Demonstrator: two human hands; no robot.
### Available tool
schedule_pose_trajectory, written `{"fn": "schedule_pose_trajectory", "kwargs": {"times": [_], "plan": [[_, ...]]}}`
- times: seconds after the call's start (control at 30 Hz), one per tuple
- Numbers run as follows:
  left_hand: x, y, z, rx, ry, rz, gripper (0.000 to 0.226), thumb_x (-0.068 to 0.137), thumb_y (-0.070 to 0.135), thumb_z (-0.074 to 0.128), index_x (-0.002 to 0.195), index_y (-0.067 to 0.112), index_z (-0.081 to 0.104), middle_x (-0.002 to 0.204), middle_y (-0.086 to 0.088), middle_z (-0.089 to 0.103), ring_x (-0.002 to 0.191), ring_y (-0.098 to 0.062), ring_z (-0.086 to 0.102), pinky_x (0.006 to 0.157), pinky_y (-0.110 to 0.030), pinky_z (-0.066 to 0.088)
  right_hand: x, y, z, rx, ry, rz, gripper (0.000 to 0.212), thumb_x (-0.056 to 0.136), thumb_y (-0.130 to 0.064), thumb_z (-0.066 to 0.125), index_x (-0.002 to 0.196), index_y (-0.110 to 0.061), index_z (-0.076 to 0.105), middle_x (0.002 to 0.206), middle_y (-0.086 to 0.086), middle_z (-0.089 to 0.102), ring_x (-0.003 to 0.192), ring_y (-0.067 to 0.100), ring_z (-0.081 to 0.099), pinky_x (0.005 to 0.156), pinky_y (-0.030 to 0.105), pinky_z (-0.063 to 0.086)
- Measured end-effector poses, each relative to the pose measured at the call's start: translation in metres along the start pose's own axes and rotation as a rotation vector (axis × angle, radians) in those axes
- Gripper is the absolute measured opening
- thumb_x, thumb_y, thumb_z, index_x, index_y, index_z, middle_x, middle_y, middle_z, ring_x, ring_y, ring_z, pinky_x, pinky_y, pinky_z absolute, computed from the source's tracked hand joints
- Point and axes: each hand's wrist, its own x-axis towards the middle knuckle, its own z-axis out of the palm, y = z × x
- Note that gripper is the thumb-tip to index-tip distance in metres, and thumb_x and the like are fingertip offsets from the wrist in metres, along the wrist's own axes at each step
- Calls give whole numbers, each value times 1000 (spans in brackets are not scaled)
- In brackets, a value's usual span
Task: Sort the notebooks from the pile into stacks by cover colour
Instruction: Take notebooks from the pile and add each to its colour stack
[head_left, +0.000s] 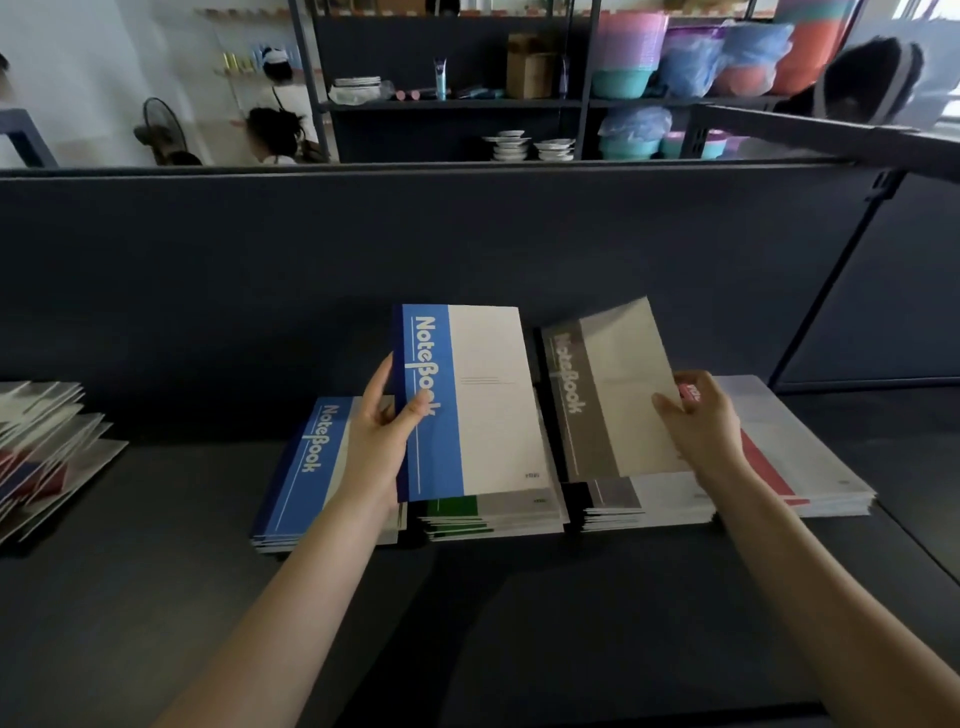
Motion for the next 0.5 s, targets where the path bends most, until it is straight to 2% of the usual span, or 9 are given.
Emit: {"fn": "schedule_pose_trajectory", "kwargs": {"times": [0.17, 0.33, 0.4, 0.5], "plan": [[-1, -14, 1, -6, -16, -58, 52, 91, 22, 63, 137, 30, 43, 118, 10, 61, 95, -2, 64, 67, -15, 50, -3, 18, -2, -243, -25, -11, 36, 92, -14, 60, 127, -8, 56, 117, 14, 65, 87, 24, 58, 71, 28, 43], [-5, -16, 6, -16, -10, -116, 50, 91, 21, 63, 136, 28, 43, 110, 10, 62, 95, -10, 62, 69, -26, 47, -7, 26, 6, -370, -42, 2, 46, 91, -5, 56, 137, -7, 50, 131, 16, 56, 118, 32, 52, 93, 35, 42], [-7, -17, 6, -21, -12, -131, 48, 91, 20, 63, 135, 29, 44, 113, 8, 62, 96, -11, 62, 70, -26, 48, -6, 29, 8, -427, -60, 10, 47, 93, -4, 54, 139, -7, 47, 134, 17, 53, 120, 33, 49, 94, 35, 41], [-8, -17, 4, -20, -12, -138, 45, 91, 20, 63, 131, 31, 46, 115, 5, 63, 98, -12, 63, 71, -27, 48, -1, 37, 12, -565, -101, -62, 41, 91, -1, 53, 130, -10, 58, 132, 15, 51, 120, 35, 44, 96, 40, 39]]}}
